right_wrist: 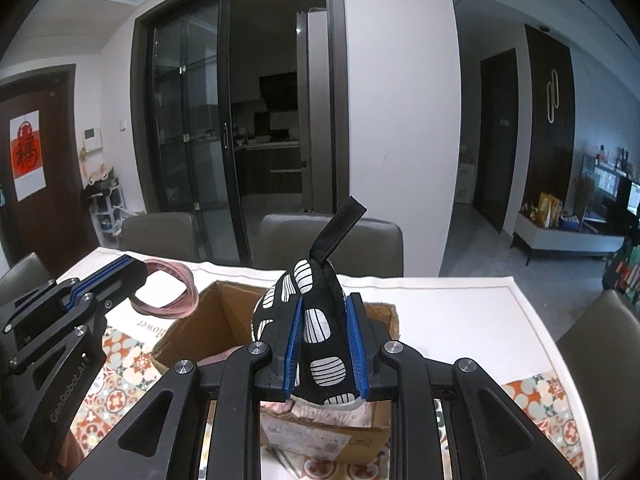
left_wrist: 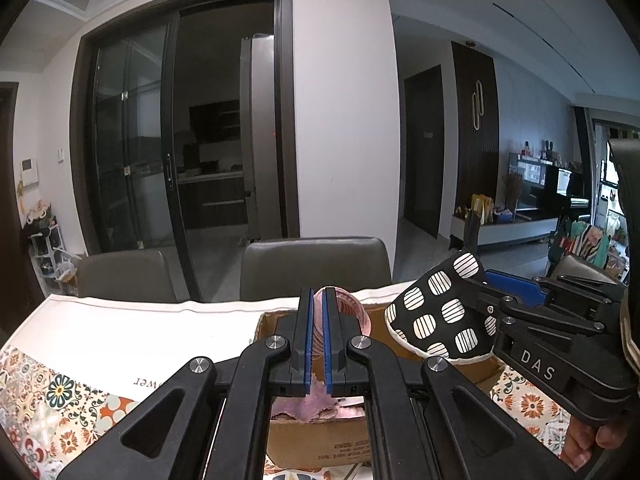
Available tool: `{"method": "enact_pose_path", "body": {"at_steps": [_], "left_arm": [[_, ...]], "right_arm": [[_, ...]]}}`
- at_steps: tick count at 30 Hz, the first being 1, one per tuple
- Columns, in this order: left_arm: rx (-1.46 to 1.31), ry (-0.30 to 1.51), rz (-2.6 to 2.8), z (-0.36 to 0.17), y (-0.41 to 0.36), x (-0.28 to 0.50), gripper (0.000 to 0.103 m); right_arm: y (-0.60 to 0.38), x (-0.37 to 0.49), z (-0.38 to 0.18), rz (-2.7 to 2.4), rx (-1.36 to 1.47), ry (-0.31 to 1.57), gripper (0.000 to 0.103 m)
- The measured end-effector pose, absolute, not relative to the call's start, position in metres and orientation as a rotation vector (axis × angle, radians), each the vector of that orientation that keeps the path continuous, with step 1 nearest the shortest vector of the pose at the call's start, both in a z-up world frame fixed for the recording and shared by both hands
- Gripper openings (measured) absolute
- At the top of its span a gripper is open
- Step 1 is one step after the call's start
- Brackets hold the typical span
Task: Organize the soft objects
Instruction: 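Open both tools to drop the hair tie and dotted pouch into the box, then move both tools back down toward the white cloths on the table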
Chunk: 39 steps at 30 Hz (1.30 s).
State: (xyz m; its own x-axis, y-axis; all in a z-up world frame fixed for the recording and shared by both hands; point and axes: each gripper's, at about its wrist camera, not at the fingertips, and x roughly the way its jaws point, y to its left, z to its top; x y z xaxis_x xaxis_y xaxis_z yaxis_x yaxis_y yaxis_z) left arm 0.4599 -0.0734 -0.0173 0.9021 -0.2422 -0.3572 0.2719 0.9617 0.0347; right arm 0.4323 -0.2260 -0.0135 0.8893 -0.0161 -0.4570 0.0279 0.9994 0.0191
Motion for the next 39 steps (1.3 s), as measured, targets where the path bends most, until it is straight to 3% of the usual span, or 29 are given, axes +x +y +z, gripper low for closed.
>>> {"method": "enact_pose_path", "body": {"at_steps": [11,13,17,19,24,27,39], "left_arm": [[0.076,0.421,-0.269,-0.038,-0.075,0.484,0.007],[0.074,0.431,-0.273,-0.039,-0.075,0.486,0.010],[0.065,0.439,-0.271,-0.042,-0.075,0.488,0.032],[0.063,0.441,-0.270,-0.042,-0.075,0.488,0.034],[0.062,0.443,-0.262,-0.041,-0.070,0.482,0.043],[0.063,0.443,-0.255,-0.040,-0.067,0.477,0.044],[0.063,0.446,-0.240,-0.038,-0.057,0.440,0.045]], "right_arm": [[-0.235,0.456,-0.038,-0.016,0.037,0.537,0.024],[-0.236,0.459,-0.042,-0.015,0.041,0.547,0.024],[-0.240,0.462,-0.046,-0.013,0.056,0.559,0.030],[-0.242,0.463,-0.046,-0.013,0.061,0.563,0.043],[-0.246,0.459,-0.045,-0.038,0.065,0.555,0.047],[-0.247,0.453,-0.044,-0.049,0.068,0.553,0.053],[-0.242,0.428,-0.040,-0.055,0.087,0.563,0.057]]}}
